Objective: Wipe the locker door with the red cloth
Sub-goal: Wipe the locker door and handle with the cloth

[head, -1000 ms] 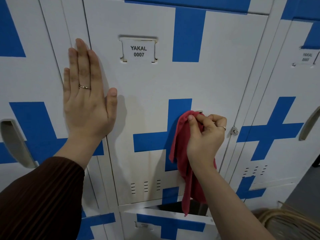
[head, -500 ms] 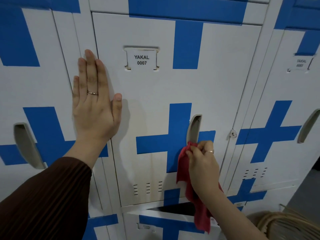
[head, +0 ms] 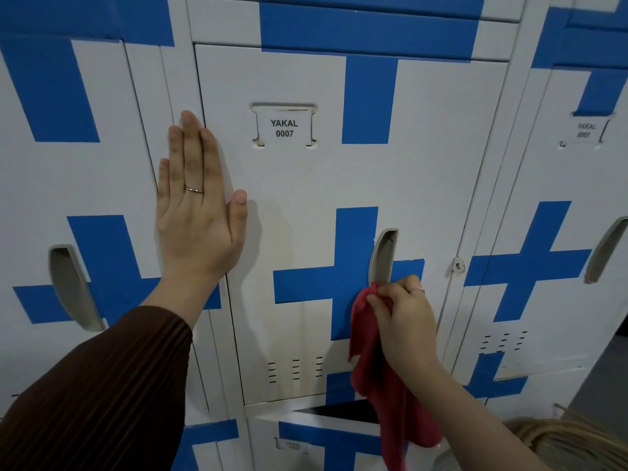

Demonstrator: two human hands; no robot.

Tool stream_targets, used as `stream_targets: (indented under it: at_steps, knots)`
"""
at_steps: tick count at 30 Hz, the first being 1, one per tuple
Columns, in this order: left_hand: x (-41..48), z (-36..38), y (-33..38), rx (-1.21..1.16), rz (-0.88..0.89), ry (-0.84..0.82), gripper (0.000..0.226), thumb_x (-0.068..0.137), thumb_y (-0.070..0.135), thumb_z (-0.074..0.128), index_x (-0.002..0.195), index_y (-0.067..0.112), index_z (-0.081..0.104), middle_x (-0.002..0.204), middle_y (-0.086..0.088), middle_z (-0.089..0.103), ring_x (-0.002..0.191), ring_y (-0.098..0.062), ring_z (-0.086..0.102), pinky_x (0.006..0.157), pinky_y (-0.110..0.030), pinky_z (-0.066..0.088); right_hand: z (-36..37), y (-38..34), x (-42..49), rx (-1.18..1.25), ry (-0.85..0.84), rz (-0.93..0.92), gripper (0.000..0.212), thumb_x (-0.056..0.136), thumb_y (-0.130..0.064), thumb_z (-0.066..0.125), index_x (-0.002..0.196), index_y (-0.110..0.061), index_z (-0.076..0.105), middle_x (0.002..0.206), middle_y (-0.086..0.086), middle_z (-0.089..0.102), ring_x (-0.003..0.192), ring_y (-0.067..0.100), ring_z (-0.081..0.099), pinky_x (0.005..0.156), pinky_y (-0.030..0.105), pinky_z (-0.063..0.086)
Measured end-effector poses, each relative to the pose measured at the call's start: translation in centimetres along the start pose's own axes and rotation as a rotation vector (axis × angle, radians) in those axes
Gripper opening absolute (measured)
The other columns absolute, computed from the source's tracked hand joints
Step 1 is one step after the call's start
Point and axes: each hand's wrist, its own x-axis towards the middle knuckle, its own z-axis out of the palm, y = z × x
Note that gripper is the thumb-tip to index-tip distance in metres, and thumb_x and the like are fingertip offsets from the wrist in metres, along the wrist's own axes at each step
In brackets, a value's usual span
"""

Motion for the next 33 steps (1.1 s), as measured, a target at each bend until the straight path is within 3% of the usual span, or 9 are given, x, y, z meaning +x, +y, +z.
stream_targets:
  at_steps: [4,8,10,12,17,22,27,29,33]
  knots:
    - [0.0,0.1,0.0,0.003,0.005,0.006,0.063,0.095,0.033,0.02,0.146,-0.002,0.009,0.153,-0.024,0.009,0.142,-0.031,0.003,0.116,-0.032,-0.003,-0.8,-2.5,2.1,0.194,0.133,0.08,0.015,0.086,-0.016,0.06,0.093,-0.005,0.067,0.087,0.002,0.047,0.074,0.011,0.044,0.061,0.014,0.027]
    - [0.0,0.1,0.0,-0.005,0.008,0.013,0.062,0.095,0.033,0.02,0.145,-0.003,0.01,0.152,-0.025,0.011,0.141,-0.031,0.004,0.117,-0.034,-0.001,-1.4,-4.2,4.4,0.385,0.301,0.17,0.014,0.085,-0.013,0.062,0.093,-0.004,0.068,0.087,0.0,0.048,0.071,0.006,0.046,0.065,0.009,0.036]
    - [0.0,0.1,0.0,-0.003,0.006,0.015,0.062,0.095,0.033,0.02,0.145,-0.003,0.011,0.152,-0.026,0.011,0.141,-0.031,0.004,0.117,-0.035,0.0,-1.0,-4.3,3.9,0.321,0.332,0.11,0.016,0.087,-0.014,0.059,0.093,-0.002,0.067,0.085,0.001,0.046,0.068,0.01,0.045,0.065,0.019,0.042]
    - [0.0,0.1,0.1,-0.002,0.005,0.019,0.062,0.095,0.032,0.021,0.145,-0.003,0.011,0.152,-0.025,0.011,0.141,-0.031,0.004,0.116,-0.034,0.0,-0.5,-3.7,3.1,0.203,0.304,0.011,0.018,0.089,-0.014,0.055,0.093,0.0,0.065,0.083,0.003,0.044,0.067,0.014,0.043,0.061,0.029,0.038]
    - [0.0,0.0,0.0,0.011,0.0,0.005,0.062,0.095,0.031,0.022,0.146,-0.002,0.008,0.153,-0.024,0.01,0.142,-0.03,0.003,0.116,-0.033,-0.003,0.1,-0.9,0.5,-0.103,0.113,-0.193,0.011,0.079,-0.008,0.067,0.081,0.001,0.063,0.078,0.011,0.054,0.051,0.015,0.042,0.046,0.023,0.037]
    - [0.0,0.0,0.1,0.012,0.0,0.0,0.062,0.095,0.03,0.023,0.146,-0.002,0.008,0.153,-0.023,0.009,0.142,-0.03,0.002,0.117,-0.033,-0.002,-0.3,0.7,-0.9,-0.347,-0.082,-0.298,0.057,0.034,-0.009,0.092,0.082,0.0,0.063,0.078,0.013,0.06,0.048,0.018,0.054,0.039,0.021,0.045]
    - [-0.1,0.0,0.1,0.008,0.001,-0.001,0.062,0.095,0.031,0.022,0.146,-0.001,0.008,0.153,-0.023,0.009,0.142,-0.03,0.002,0.117,-0.033,-0.002,-0.4,0.4,-0.3,-0.255,-0.053,-0.244,0.012,0.078,-0.011,0.068,0.082,-0.003,0.061,0.081,0.008,0.056,0.052,0.013,0.044,0.047,0.019,0.038]
    - [-0.1,0.0,0.1,0.008,0.001,0.003,0.062,0.095,0.031,0.021,0.146,-0.001,0.008,0.153,-0.023,0.009,0.142,-0.03,0.002,0.117,-0.034,-0.001,-0.2,0.4,0.0,-0.115,-0.053,-0.122,0.013,0.089,-0.014,0.054,0.09,-0.004,0.062,0.085,0.001,0.05,0.064,0.011,0.043,0.06,0.014,0.033]
    - [-0.1,0.2,0.0,0.0,0.007,0.012,0.062,0.095,0.032,0.021,0.145,-0.002,0.009,0.153,-0.024,0.01,0.142,-0.03,0.002,0.117,-0.034,-0.001,0.1,0.0,0.2,0.125,0.024,0.036,0.016,0.085,-0.015,0.061,0.096,-0.004,0.066,0.081,-0.002,0.047,0.071,0.007,0.043,0.061,0.006,0.031]
